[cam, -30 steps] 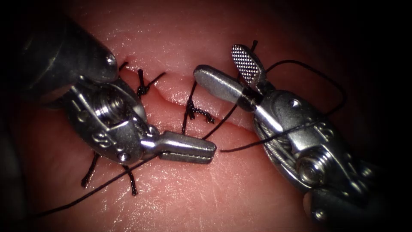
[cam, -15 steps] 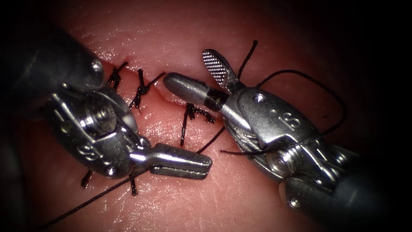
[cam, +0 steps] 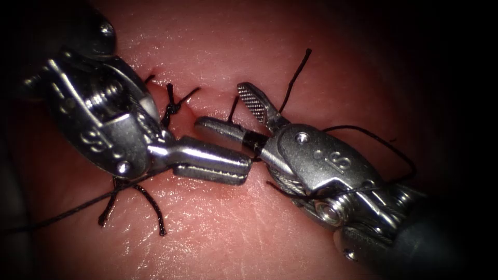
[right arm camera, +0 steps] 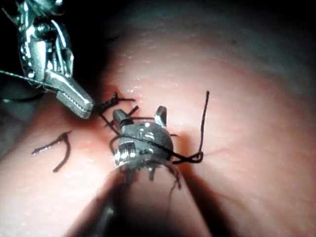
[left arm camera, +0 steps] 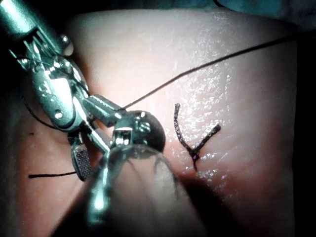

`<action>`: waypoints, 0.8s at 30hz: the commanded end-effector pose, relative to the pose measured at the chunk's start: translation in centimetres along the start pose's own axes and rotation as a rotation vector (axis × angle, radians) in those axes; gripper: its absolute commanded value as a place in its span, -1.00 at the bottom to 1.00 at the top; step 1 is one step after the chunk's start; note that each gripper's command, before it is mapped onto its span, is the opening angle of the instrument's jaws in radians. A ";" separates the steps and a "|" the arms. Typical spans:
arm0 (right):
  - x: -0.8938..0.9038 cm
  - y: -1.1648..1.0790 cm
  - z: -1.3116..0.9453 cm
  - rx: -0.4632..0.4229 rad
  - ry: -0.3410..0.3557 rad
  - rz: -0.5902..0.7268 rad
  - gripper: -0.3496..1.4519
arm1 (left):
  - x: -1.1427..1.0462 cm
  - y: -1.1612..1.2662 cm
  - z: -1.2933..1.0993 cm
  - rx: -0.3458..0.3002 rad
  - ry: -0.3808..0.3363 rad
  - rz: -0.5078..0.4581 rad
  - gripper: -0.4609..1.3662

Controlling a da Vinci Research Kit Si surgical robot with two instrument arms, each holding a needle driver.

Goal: Wound Closure
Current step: Wrap the suture two times counter-clockwise around the right gripper

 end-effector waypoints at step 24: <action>-0.12 -0.01 -0.02 0.005 -0.007 -0.041 -0.02 | 0.12 -0.81 -0.17 0.003 0.002 -0.094 -0.88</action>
